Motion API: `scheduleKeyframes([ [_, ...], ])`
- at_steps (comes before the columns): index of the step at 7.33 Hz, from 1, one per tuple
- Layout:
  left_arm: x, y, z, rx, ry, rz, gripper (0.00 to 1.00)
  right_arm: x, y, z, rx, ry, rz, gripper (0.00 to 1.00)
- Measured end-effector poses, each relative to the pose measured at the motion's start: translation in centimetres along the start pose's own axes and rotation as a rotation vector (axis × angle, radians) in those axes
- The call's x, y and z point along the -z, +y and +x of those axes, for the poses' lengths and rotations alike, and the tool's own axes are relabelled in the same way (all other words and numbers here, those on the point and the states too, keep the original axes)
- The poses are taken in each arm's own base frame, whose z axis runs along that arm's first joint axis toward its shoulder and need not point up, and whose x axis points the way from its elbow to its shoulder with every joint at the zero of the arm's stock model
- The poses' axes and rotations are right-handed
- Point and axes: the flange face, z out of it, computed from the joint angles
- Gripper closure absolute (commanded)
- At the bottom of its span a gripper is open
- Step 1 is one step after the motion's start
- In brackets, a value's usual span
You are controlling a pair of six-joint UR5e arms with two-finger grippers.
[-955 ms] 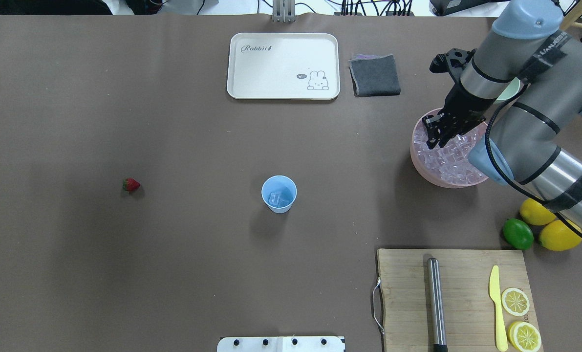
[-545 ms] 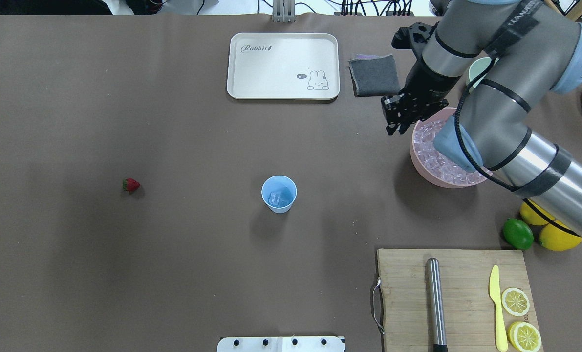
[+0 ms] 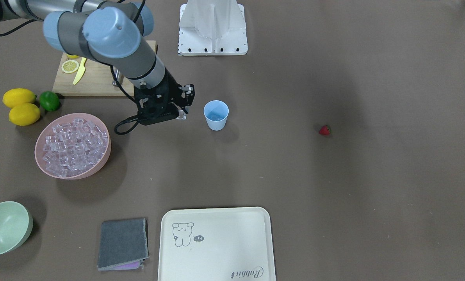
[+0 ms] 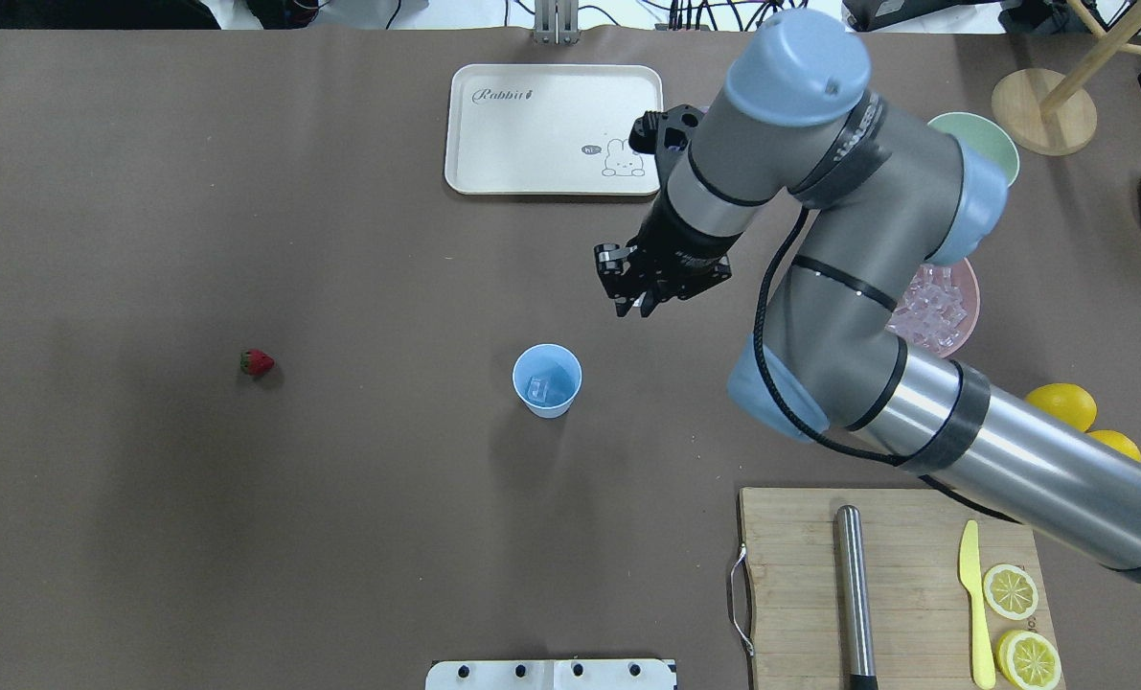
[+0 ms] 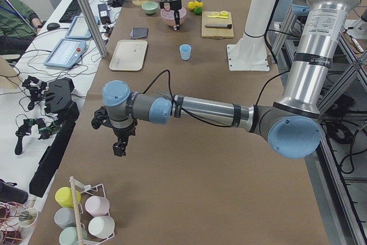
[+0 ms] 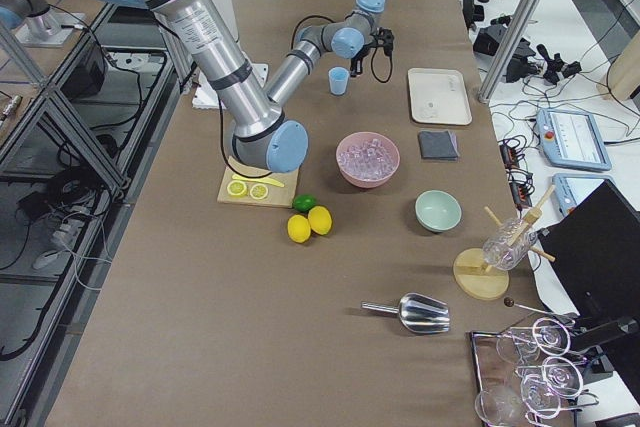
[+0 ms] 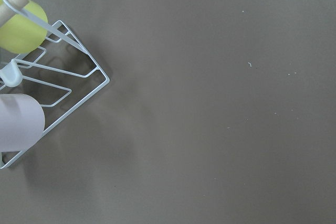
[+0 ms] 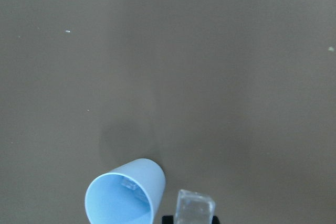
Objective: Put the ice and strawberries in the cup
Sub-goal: 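Carry the ice cube with the right gripper over the light-blue cup, then open the right gripper to drop the ice cube into the cup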
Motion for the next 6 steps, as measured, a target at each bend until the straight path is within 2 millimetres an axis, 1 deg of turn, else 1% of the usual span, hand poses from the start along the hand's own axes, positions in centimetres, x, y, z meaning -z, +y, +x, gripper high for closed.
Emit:
scheduleKeyframes([
  [1,-0.1,0.0,0.0,0.000,0.000,-0.001,0.02,-1.7,1.6,-1.5,-0.021,-0.002,0.035,1.00],
  [3,-0.1,-0.2,0.1,0.000,0.000,-0.002,0.02,-3.9,4.0,-3.6,-0.033,-0.014,0.076,1.00],
  [4,-0.1,-0.3,0.2,-0.001,0.001,-0.002,0.02,-4.6,5.0,-4.5,-0.031,-0.031,0.093,1.00],
  [6,-0.2,-0.5,0.3,-0.004,0.001,-0.003,0.02,-5.4,6.0,-5.2,-0.027,-0.040,0.105,1.00],
])
